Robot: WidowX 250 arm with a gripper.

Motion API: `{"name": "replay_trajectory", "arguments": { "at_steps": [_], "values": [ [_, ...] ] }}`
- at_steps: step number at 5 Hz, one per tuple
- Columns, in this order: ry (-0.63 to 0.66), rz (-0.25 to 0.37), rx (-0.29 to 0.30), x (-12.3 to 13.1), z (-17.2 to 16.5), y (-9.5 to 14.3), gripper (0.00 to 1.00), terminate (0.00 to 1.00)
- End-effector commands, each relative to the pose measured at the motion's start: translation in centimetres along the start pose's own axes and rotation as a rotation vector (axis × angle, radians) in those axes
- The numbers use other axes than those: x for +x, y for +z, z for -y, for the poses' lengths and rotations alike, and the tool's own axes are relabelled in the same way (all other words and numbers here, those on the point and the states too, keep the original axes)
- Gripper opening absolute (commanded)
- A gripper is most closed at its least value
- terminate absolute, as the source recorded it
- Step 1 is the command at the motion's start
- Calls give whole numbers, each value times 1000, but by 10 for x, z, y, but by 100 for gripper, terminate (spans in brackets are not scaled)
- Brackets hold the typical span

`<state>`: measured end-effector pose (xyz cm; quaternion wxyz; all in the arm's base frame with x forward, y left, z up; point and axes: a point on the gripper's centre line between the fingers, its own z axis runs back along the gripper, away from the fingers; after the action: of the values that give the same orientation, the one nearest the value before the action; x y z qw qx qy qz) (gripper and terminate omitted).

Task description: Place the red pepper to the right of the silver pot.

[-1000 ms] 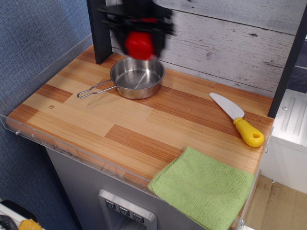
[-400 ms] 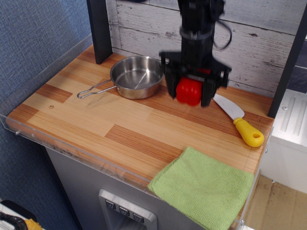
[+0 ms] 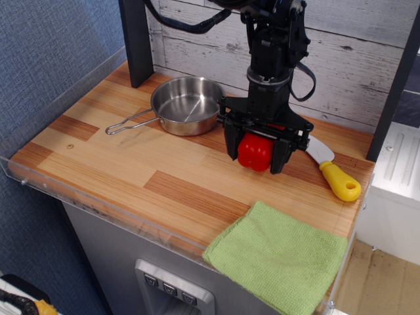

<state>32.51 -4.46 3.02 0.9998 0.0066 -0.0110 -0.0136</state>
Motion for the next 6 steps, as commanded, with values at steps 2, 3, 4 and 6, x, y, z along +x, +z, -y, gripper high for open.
{"name": "replay_trajectory", "arguments": {
  "at_steps": [2, 3, 4, 6],
  "values": [
    [96, 84, 18, 33, -36, -7, 0, 0],
    [89, 73, 9, 42, -40, -15, 0, 0],
    [74, 38, 5, 38, -36, -13, 100, 0],
    [76, 64, -16, 12, -25, 33, 100, 0]
  ]
}}
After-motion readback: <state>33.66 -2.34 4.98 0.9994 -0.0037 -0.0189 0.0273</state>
